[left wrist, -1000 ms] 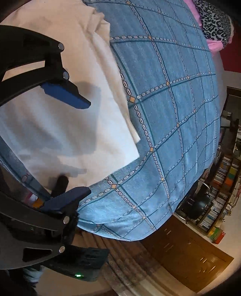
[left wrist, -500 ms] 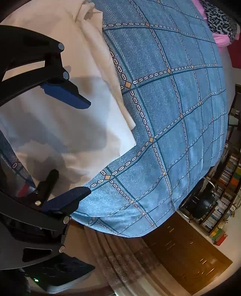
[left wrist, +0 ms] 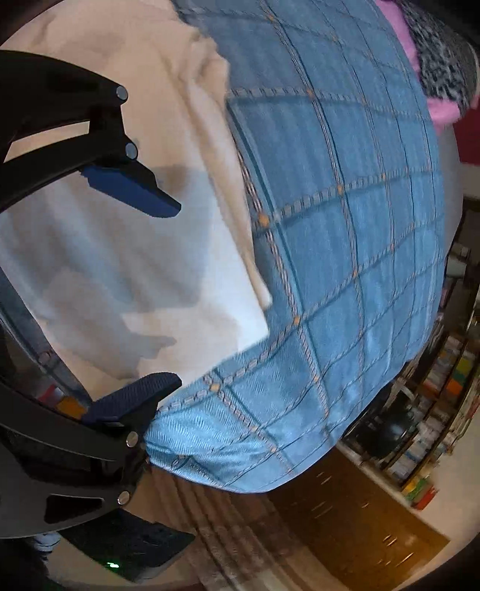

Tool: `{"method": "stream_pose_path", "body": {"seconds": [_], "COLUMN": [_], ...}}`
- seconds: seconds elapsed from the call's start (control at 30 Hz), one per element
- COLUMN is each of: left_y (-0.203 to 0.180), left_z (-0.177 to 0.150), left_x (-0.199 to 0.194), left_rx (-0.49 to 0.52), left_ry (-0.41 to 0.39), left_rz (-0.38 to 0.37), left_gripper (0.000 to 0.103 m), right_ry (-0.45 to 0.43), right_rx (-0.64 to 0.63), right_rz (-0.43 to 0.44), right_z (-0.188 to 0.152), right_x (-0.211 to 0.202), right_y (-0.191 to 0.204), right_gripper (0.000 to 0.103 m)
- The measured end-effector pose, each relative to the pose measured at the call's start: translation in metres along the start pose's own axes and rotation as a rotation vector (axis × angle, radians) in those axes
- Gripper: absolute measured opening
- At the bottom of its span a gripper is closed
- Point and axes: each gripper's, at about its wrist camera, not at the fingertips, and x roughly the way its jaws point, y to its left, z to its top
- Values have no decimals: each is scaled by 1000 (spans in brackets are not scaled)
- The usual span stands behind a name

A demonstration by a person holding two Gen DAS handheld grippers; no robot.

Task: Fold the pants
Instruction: 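Press and smooth the folded trousers flat with both open tools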

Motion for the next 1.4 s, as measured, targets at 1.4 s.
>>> {"method": "stream_pose_path", "body": {"seconds": [1.4], "left_y": [267], "left_z": [-266], "left_x": [-223], "left_rx": [-932], "left_ry": [-379], "left_rz": [529], "left_gripper": [89], "right_ry": [101], "right_rx": [-467], "right_rz": [126], "right_z": [-26], "right_x": [61], "right_y": [132], "right_gripper": [53]}}
